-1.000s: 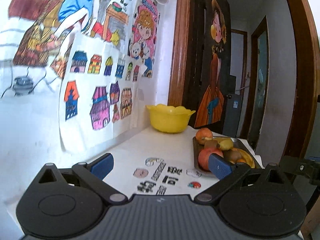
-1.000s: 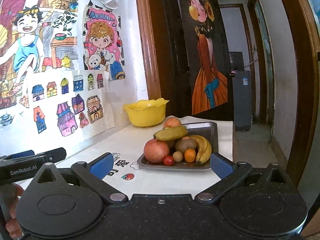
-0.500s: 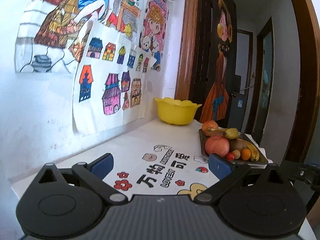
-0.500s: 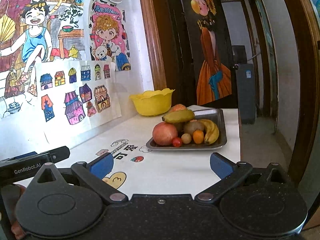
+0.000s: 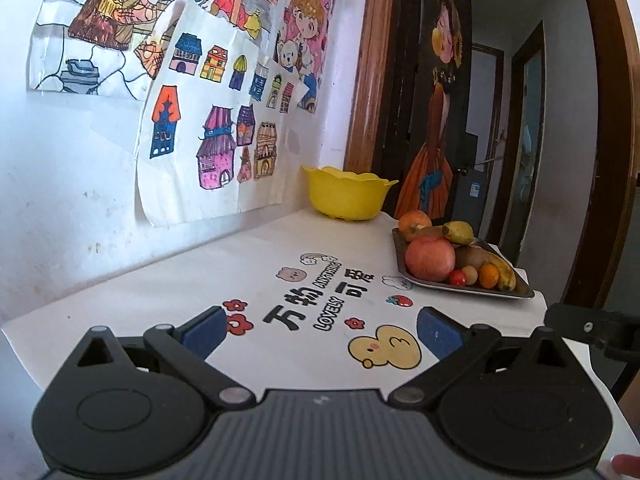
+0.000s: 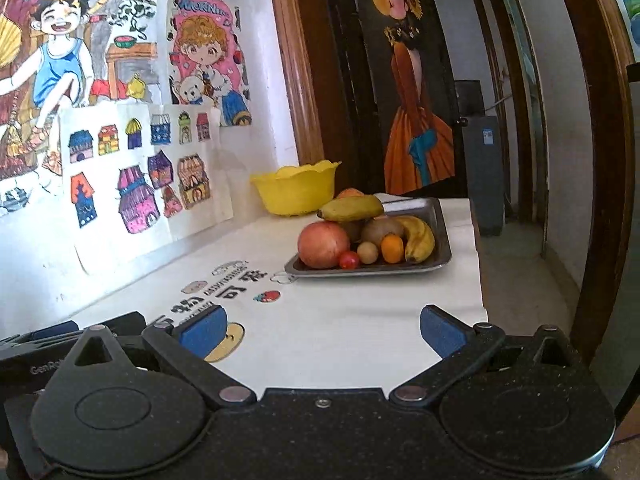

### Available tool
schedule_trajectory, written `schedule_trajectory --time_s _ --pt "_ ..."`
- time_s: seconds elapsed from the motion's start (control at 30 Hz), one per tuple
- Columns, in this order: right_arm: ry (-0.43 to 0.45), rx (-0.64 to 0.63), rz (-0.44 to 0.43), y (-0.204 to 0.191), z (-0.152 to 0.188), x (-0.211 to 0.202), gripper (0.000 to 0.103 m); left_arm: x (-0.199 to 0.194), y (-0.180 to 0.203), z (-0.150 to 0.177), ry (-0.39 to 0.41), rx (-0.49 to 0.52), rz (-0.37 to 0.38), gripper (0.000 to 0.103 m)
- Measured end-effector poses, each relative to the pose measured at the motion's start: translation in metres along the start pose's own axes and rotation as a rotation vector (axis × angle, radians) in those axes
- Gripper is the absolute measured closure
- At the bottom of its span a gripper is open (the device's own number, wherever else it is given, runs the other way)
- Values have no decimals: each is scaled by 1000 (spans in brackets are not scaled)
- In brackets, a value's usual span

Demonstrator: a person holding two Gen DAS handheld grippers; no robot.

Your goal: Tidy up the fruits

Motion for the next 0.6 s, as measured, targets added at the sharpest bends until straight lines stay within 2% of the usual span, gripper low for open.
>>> schedule_trajectory --time_s 0.13,0.6 --pt "0 1 33 8 4 3 1 -2 1 3 -3 -2 2 0" --pt "-13 5 28 12 8 4 1 -4 -2 8 -15 -4 -33 0"
Point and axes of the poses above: each gripper's, at about its wrist camera, not at the fingertips, and x roughly the way its jaws point, y to its right, z to its underside, the point moved 10 cm from there along x, roughly the way its jaws point, and after that the axes turned 14 degrees about x, right-handed, at the moved point
